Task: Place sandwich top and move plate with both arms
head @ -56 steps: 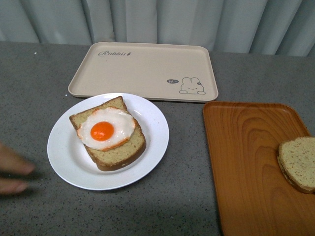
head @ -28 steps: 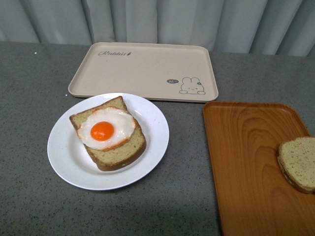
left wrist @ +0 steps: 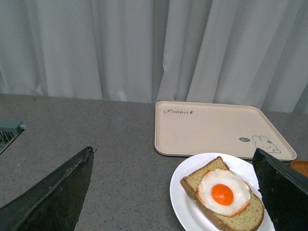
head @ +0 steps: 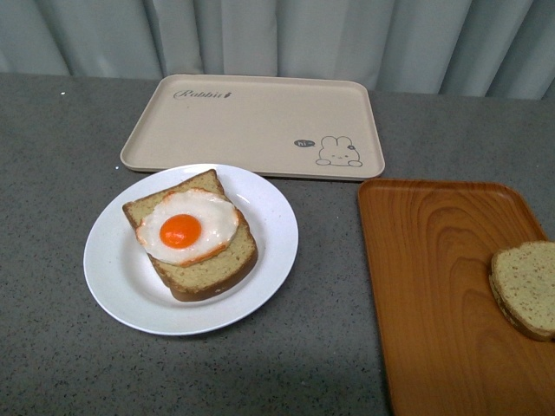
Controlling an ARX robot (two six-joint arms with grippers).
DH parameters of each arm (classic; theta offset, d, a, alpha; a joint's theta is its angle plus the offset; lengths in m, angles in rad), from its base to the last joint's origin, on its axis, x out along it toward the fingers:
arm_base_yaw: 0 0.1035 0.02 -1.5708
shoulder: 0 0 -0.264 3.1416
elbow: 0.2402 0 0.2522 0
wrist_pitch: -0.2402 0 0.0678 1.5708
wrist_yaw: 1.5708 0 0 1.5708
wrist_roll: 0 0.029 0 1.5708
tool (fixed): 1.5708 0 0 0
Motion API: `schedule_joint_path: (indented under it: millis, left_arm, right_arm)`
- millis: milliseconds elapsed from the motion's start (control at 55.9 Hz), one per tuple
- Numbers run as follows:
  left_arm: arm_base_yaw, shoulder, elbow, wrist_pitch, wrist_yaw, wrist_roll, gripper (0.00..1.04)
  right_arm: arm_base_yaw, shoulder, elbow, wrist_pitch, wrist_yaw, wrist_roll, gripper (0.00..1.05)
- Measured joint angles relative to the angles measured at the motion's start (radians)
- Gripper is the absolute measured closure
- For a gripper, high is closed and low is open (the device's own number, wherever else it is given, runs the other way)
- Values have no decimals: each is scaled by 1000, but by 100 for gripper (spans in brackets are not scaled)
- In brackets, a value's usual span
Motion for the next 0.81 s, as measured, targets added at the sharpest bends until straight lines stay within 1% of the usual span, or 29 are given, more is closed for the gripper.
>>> schedule_joint_path:
  millis: [805]
  left_arm:
    - [0, 0, 0, 0, 0, 0, 6]
  right_arm:
    - [0, 0, 0, 0, 0, 0, 9]
